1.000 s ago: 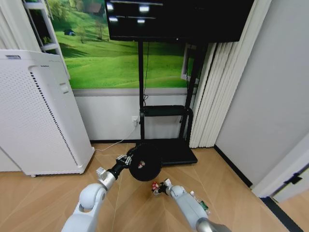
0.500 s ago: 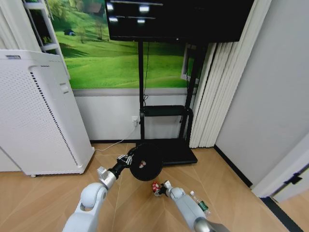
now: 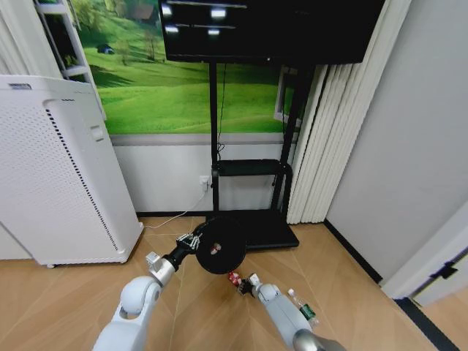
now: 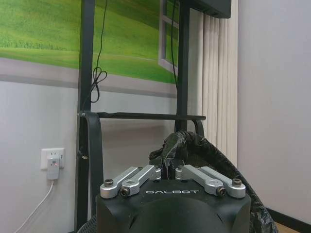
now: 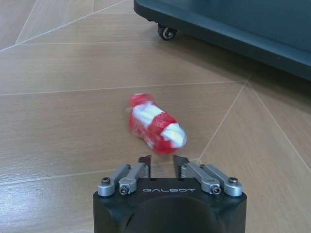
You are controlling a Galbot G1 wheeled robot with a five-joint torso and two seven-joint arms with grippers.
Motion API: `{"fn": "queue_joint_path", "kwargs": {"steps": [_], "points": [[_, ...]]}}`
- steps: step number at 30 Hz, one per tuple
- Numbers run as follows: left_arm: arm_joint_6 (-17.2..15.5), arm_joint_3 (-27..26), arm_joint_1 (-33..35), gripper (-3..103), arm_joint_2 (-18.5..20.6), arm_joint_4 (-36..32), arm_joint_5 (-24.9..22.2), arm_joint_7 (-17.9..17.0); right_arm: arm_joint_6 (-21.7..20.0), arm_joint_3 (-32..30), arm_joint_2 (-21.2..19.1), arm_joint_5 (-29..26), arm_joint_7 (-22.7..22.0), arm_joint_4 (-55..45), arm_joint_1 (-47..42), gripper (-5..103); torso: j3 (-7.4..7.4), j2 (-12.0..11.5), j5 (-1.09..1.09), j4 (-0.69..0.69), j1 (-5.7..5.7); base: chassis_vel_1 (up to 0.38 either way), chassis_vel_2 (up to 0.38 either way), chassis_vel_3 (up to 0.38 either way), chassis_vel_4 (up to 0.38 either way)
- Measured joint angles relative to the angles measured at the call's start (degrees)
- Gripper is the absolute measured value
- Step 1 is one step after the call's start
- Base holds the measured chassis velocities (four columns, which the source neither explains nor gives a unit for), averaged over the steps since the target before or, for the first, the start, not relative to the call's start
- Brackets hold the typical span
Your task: Pick up the trash bin and place the garbage on the floor into it.
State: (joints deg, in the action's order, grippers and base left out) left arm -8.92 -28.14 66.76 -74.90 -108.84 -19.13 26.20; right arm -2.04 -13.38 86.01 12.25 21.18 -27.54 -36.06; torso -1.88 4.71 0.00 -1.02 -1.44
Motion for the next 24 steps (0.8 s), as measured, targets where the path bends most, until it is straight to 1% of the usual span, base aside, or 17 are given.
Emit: {"fn": "queue_joint_path", "kwargs": {"steps": [2,3,5,6,7,8,10,11,13,14,17,18,19,20,21,23,24], "points": [[0.1,0.0,0.0,7,0.1,0.1,-0.1,0.2,-0.1,-0.2,-0.1,0.0,-0.1,-0.5,-0.3,15,0.0,0.0,0.0,0.0,0.0,0.0,0.0,0.0,0.0],[0.1,0.0,0.0,7,0.1,0.1,-0.1,0.2,-0.1,-0.2,-0.1,0.0,-0.1,-0.5,-0.3,15,0.0,0.0,0.0,0.0,0.0,0.0,0.0,0.0,0.0],[0.2,0.0,0.0,7,0.1,0.2,-0.2,0.4,-0.4,-0.4,-0.4,0.2,-0.1,-1.1,-0.6,4,0.0,0.0,0.0,0.0,0.0,0.0,0.0,0.0,0.0],[0.2,0.0,0.0,7,0.1,0.2,-0.2,0.4,-0.4,-0.4,-0.4,0.2,-0.1,-1.1,-0.6,4,0.0,0.0,0.0,0.0,0.0,0.0,0.0,0.0,0.0],[0.2,0.0,0.0,7,0.2,0.3,-0.3,0.4,-1.0,-0.5,-0.8,0.2,0.1,-1.8,-1.0,-1,0.0,0.0,0.01,0.01,0.0,0.0,0.0,0.0,0.0],[0.2,0.0,0.0,7,0.2,0.3,-0.3,0.4,-1.0,-0.5,-0.8,0.2,0.1,-1.8,-1.0,-1,0.0,0.0,0.01,0.01,0.0,0.0,0.0,0.0,0.0],[0.3,-0.1,-0.1,7,0.4,0.4,-0.5,0.6,-1.2,-0.8,-2.0,0.7,1.1,-2.7,-1.2,9,0.0,0.0,0.0,0.0,0.0,0.0,0.0,0.0,0.0],[0.3,-0.1,-0.1,7,0.4,0.4,-0.5,0.6,-1.2,-0.8,-2.0,0.7,1.1,-2.7,-1.2,9,0.0,0.0,0.0,0.0,0.0,0.0,0.0,0.0,0.0],[0.3,-0.2,-0.3,7,0.4,0.6,-0.6,0.7,-1.2,-1.4,-2.8,0.5,1.3,-3.7,-1.3,19,0.0,0.0,0.0,-0.01,0.0,0.0,0.0,0.0,0.0],[0.3,-0.2,-0.3,7,0.4,0.6,-0.6,0.7,-1.2,-1.4,-2.8,0.5,1.3,-3.7,-1.3,19,0.0,0.0,0.0,-0.01,0.0,0.0,0.0,0.0,0.0],[0.4,0.0,-0.7,7,0.3,1.1,-0.6,0.8,-1.8,-1.6,-3.3,-1.3,1.3,-5.8,-1.3,35,0.0,0.0,0.0,0.0,0.0,0.0,0.0,0.0,0.0],[0.4,0.0,-0.7,7,0.3,1.1,-0.6,0.8,-1.8,-1.6,-3.3,-1.3,1.3,-5.8,-1.3,35,0.0,0.0,0.0,0.0,0.0,0.0,0.0,0.0,0.0],[0.4,0.1,-0.8,7,0.3,1.3,-0.6,0.8,-2.1,-1.5,-3.3,-1.8,1.3,-6.2,-1.4,41,0.0,0.0,0.0,0.0,0.0,0.0,0.0,0.0,0.0],[0.4,0.2,-1.0,7,0.3,1.5,-0.6,0.8,-2.5,-1.4,-3.3,-2.3,1.3,-7.0,-1.4,41,0.0,0.0,0.0,0.0,0.0,0.0,0.0,0.0,0.0],[0.4,0.3,-1.1,7,0.3,1.7,-0.6,0.9,-2.8,-1.1,-3.2,-3.0,1.3,-7.9,-1.5,52,0.0,0.0,-0.01,0.0,0.0,0.0,0.0,0.0,0.0],[0.4,0.3,-1.2,7,0.3,1.9,-0.6,0.9,-3.4,-0.4,-3.2,-4.0,1.3,-9.2,-2.0,52,0.0,0.0,0.0,0.0,0.0,0.0,0.0,0.0,0.0],[0.5,0.3,-1.4,7,0.3,2.1,-0.6,0.9,-4.5,0.7,-3.4,-5.3,1.4,-11.1,-2.7,63,0.0,0.0,0.0,0.01,0.0,0.0,0.0,0.0,0.0]]}}
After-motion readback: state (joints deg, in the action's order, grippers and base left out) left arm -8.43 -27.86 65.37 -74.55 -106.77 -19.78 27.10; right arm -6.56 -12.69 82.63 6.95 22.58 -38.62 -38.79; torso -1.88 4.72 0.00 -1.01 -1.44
